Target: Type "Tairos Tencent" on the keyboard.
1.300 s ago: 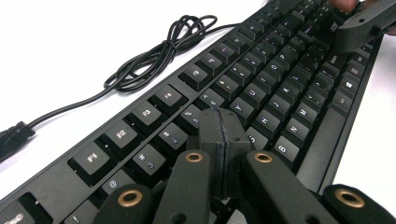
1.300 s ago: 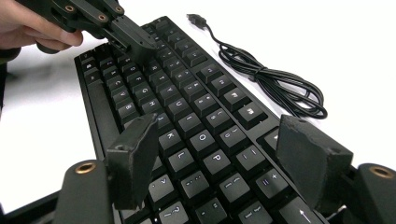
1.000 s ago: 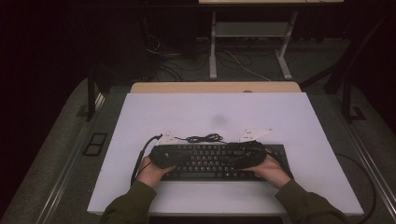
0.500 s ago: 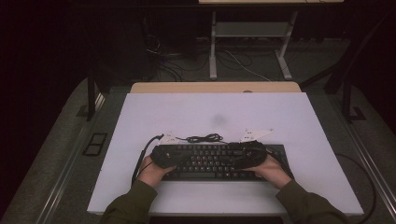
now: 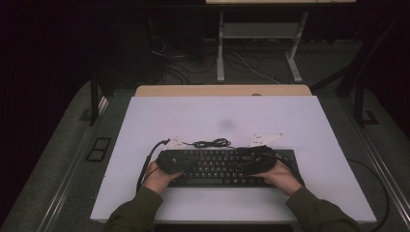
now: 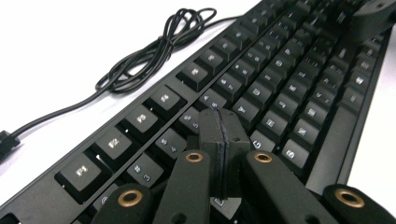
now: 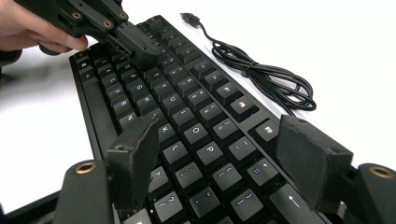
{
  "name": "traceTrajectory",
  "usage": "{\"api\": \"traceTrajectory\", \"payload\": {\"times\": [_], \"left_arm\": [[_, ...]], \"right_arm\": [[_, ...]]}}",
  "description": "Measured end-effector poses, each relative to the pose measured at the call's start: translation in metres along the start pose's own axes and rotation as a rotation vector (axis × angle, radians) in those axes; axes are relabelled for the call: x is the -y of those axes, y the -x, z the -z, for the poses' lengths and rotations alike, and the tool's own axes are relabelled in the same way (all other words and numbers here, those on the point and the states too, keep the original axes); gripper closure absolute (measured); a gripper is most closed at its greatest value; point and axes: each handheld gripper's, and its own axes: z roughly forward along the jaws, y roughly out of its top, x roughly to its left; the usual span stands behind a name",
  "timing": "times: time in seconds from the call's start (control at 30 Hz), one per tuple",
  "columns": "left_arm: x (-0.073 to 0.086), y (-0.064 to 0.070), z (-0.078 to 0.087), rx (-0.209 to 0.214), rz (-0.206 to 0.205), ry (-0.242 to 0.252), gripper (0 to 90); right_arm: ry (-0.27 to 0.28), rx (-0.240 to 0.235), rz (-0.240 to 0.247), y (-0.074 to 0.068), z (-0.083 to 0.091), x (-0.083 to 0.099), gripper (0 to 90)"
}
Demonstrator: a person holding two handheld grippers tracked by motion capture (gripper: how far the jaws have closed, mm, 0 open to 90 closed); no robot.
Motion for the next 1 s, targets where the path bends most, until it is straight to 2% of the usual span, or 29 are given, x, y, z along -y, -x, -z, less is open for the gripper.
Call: {"api": "traceTrajectory", "payload": {"times": [0.23,0.37,0.5,1.0], "left_arm": [[-0.0009,0.0005,0.0027,0.003,0.009,0.015,88.6],[-0.0011,0.0008,0.0050,0.000,0.013,0.027,85.0],[-0.0013,0.0019,0.0063,-0.002,0.011,0.032,78.7],[0.0031,0.0067,0.0097,-0.010,0.012,0.050,49.5]], "right_arm": [[-0.001,0.002,-0.002,0.0000,0.0006,-0.0002,29.9],[0.003,0.004,-0.007,0.0000,0.0009,-0.0002,30.9],[0.006,0.001,-0.011,0.0007,0.0011,-0.0006,34.1],[0.002,-0.032,-0.006,0.0009,-0.0035,-0.0033,56.5]]}}
